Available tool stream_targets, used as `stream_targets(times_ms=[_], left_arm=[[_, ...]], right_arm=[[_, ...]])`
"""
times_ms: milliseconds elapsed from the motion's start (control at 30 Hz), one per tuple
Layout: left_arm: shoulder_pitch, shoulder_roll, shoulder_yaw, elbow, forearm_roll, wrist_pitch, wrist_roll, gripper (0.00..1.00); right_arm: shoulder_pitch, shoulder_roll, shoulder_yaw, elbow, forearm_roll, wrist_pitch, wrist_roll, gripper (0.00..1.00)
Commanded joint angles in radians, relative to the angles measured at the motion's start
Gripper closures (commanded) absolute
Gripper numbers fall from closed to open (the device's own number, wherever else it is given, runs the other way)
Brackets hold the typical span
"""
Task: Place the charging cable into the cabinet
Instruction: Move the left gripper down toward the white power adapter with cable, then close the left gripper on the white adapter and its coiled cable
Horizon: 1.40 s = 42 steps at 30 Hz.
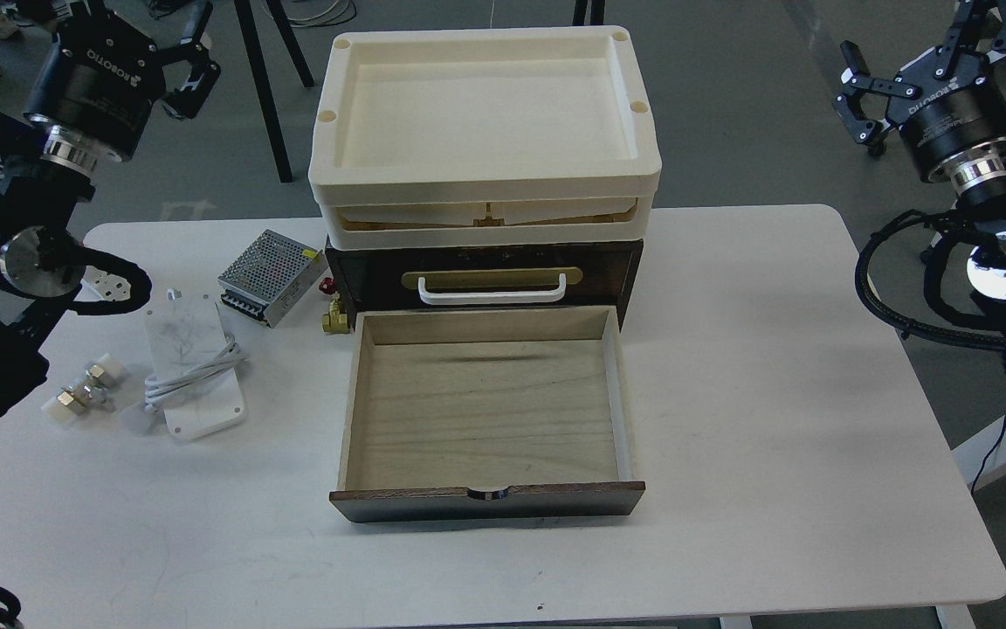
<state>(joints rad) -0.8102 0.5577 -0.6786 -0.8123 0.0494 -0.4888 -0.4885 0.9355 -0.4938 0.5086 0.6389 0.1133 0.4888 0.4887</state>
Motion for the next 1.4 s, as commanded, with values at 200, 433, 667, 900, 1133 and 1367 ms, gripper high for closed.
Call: stream_targets(times_ms=[200, 433, 667, 900, 1133, 1367], left_arm=[[0.026, -0.016, -0.01, 0.119, -0.025, 0.0, 0.0, 0.0], [0.138, -0.042, -0.237, -0.073, -0.053, 0.0, 0.0, 0.0], [0.31, 0.252, -0.355, -0.681, 0.311, 0.0, 0.0, 0.0], [0.341, 0.528, -0.061, -0.806, 1.374, 0.286, 0.0, 0.01], [0.339, 0.554, 0.215, -0.575, 1.958, 0.555, 0.0, 0.07], [0.319, 0.363, 0.237, -0.177, 2.132, 0.676, 0.0, 0.1]], right_arm=[[0.002, 0.029, 0.042, 0.004, -0.075, 0.0, 0.0, 0.0], [-0.01, -0.011, 0.044, 0.005, -0.075, 0.0, 0.0, 0.0], [-0.026, -0.06, 0.083, 0.011, -0.072, 0.0, 0.0, 0.0], [-0.113, -0.071, 0.157, 0.037, -0.069, 0.0, 0.0, 0.0], [-0.199, -0.088, 0.226, 0.102, -0.069, 0.0, 0.0, 0.0], [-0.214, -0.097, 0.255, 0.114, -0.069, 0.0, 0.0, 0.0]])
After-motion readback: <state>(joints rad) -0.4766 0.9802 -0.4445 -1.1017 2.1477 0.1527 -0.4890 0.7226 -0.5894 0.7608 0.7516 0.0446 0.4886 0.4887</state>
